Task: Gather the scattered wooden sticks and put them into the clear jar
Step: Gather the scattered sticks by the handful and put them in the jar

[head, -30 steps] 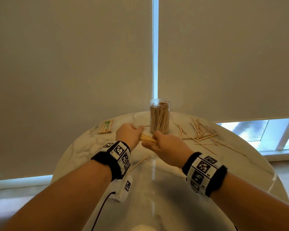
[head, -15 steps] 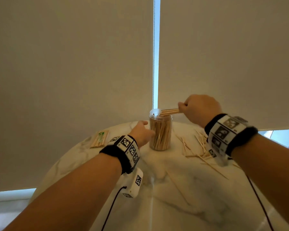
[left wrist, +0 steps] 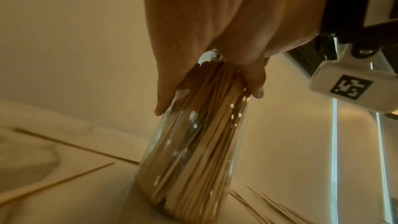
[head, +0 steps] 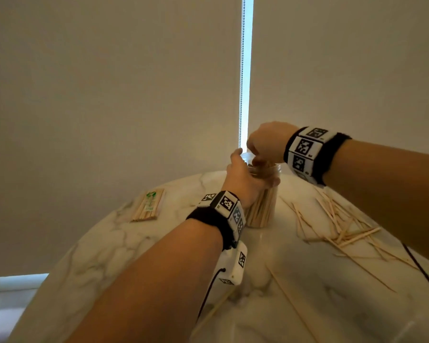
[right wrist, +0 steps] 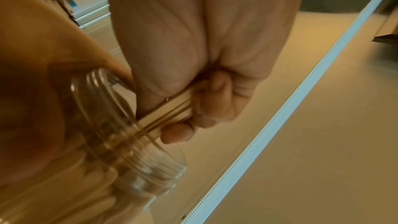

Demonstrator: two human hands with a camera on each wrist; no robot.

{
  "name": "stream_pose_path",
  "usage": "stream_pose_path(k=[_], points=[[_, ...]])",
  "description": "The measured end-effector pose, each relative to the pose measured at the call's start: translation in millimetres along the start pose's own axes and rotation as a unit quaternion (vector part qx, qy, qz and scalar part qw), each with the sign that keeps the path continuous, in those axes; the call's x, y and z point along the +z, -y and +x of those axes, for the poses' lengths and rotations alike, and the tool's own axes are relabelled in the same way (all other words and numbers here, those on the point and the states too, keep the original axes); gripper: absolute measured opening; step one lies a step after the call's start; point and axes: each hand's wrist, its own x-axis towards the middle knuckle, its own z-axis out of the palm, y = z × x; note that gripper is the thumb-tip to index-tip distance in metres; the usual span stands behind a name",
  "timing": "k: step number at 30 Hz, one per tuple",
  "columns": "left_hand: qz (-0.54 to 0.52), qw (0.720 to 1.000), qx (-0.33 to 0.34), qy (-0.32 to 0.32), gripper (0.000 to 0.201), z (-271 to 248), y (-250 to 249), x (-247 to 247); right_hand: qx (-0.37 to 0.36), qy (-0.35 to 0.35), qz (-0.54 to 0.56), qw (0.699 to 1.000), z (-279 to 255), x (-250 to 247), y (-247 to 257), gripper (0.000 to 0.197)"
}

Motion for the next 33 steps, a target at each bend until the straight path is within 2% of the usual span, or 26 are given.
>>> stream_pose_path(k=[3,6,7,10,13,18,22,24,27,29,31,33], points=[[-0.011,1.0,-0.003,0.01,0.128,-1.7,3.4,-0.2,-0.002,0.022,0.037,0.999,10.7,-2.5,5.4,0.02],[-0.01,1.0,0.004,-0.002,0.121,-2.3,4.5,0.2,0.028,0.045,0.16,0.986,13.3,-14.6,0.9,0.018],[-0.009,1.0,0.006,-0.007,0.12,-1.6,5.6,0.1,0.031,0.055,0.167,0.984,13.4,-15.8,2.3,0.019],[0.004,1.0,0.004,-0.002,0.12,-0.9,5.4,-1.2,0.028,0.085,0.099,0.991,12.0,-4.4,17.0,0.024],[0.005,1.0,-0.004,-0.004,0.117,-1.0,5.2,-1.2,0.037,0.112,0.125,0.985,9.9,0.2,20.0,0.027],[-0.016,1.0,-0.012,-0.007,0.114,-0.7,6.1,-0.1,0.047,0.044,0.254,0.965,5.3,-2.6,8.0,0.01],[-0.026,1.0,-0.014,-0.01,0.115,-0.7,6.6,0.6,0.055,0.062,0.246,0.966,2.9,-6.0,3.8,0.02],[-0.024,1.0,-0.016,-0.01,0.118,0.1,7.5,0.6,0.069,0.048,0.28,0.956,1.4,-6.8,-2.6,0.013],[-0.03,0.999,-0.016,-0.004,0.12,-0.8,6.4,0.5,0.09,0.021,0.232,0.968,0.5,1.3,0.9,0.015],[-0.026,1.0,-0.017,-0.005,0.119,-1.6,5.7,0.4,0.091,0.038,0.21,0.973,2.2,5.0,3.2,0.022],[-0.024,1.0,-0.013,-0.007,0.118,-1.4,5.4,0.3,0.091,0.045,0.232,0.967,1.9,4.0,1.0,0.022],[-0.021,1.0,-0.015,-0.004,0.116,-1.2,5.5,0.5,0.091,0.016,0.261,0.961,-0.4,4.8,-1.0,0.018]])
